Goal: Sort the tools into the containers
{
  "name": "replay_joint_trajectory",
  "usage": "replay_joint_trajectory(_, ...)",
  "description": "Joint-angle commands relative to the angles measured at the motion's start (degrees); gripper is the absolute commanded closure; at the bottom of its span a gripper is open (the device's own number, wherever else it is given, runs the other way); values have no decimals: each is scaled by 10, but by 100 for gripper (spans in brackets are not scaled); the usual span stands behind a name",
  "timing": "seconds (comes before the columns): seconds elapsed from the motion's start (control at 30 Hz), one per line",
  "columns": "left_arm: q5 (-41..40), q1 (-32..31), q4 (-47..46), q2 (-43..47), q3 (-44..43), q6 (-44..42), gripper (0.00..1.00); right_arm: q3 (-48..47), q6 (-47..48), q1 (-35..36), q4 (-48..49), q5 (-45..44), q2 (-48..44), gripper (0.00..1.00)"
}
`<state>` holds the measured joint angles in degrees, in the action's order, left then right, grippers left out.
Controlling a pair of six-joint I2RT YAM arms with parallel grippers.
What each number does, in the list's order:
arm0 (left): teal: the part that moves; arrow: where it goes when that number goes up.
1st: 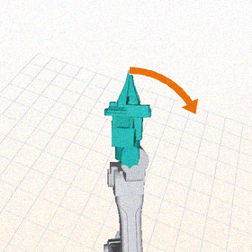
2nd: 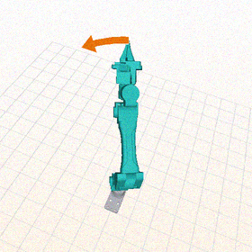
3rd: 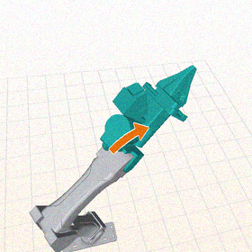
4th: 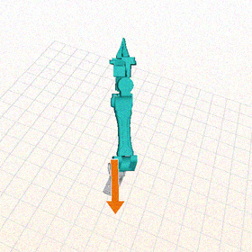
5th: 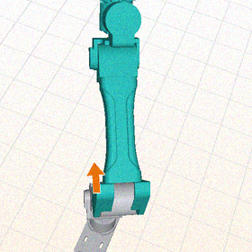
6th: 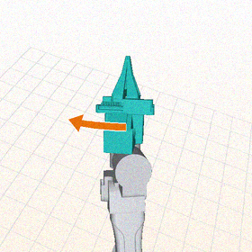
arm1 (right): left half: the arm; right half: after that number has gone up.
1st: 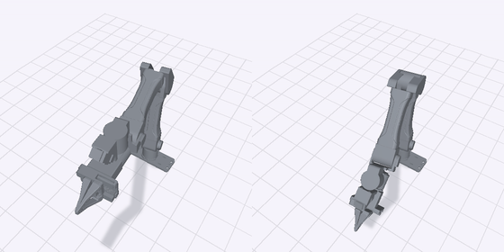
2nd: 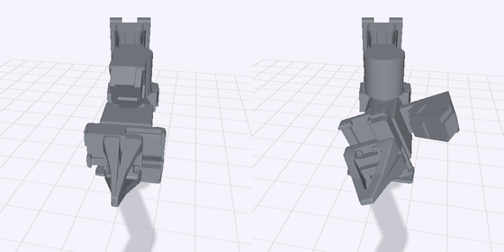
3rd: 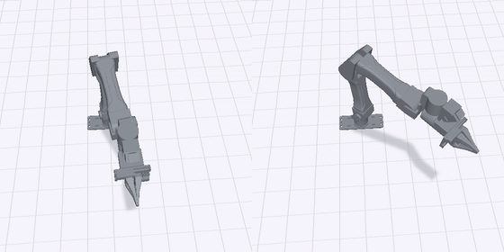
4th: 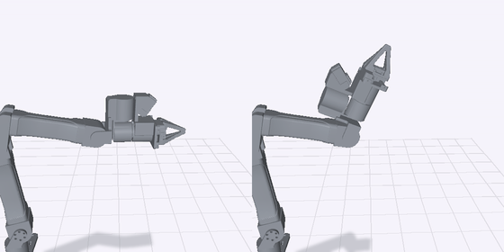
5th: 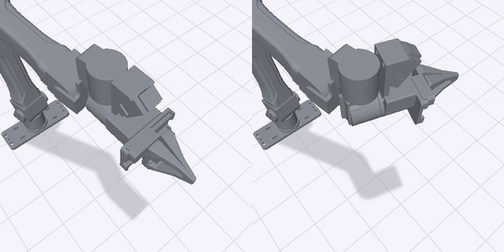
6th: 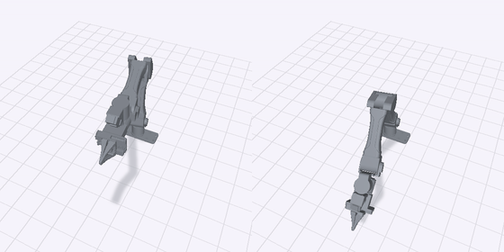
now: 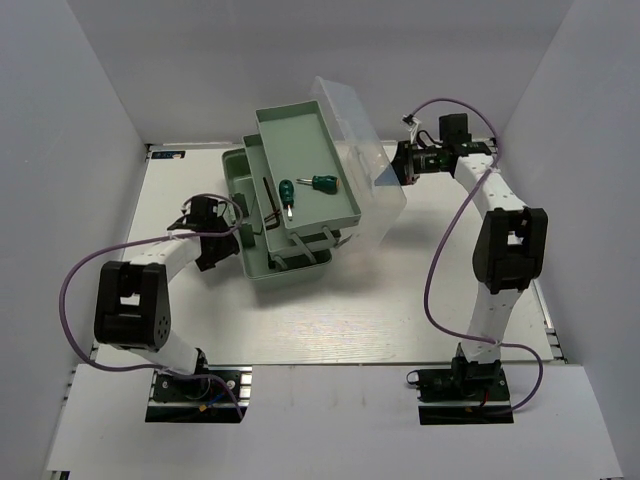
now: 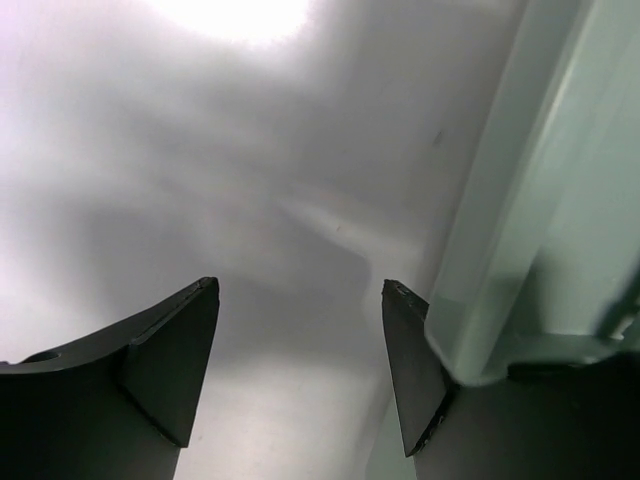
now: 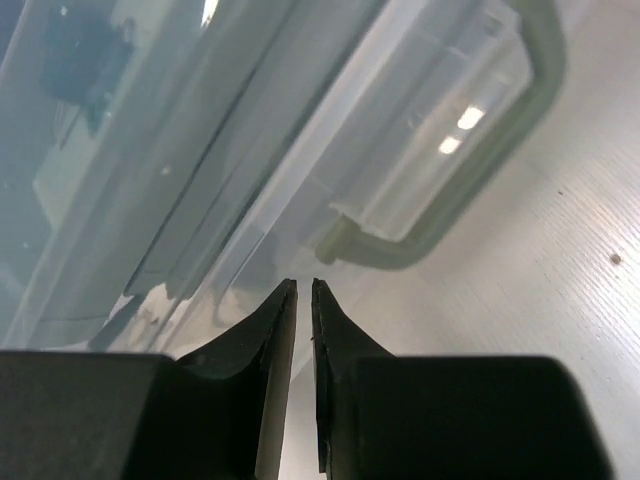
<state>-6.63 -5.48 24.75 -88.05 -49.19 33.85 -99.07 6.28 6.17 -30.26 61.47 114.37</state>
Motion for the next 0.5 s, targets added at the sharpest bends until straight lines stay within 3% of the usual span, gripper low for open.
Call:
replay_joint_trajectory(0.0,47,-7,-61,-5,-51,-4,24,-14,68,27,-77,-10,-49,82)
replay_joint_trajectory(0.47,87,-7,-66,-70,-123,-41,25,-70,148,118,-157,-95,-103,82)
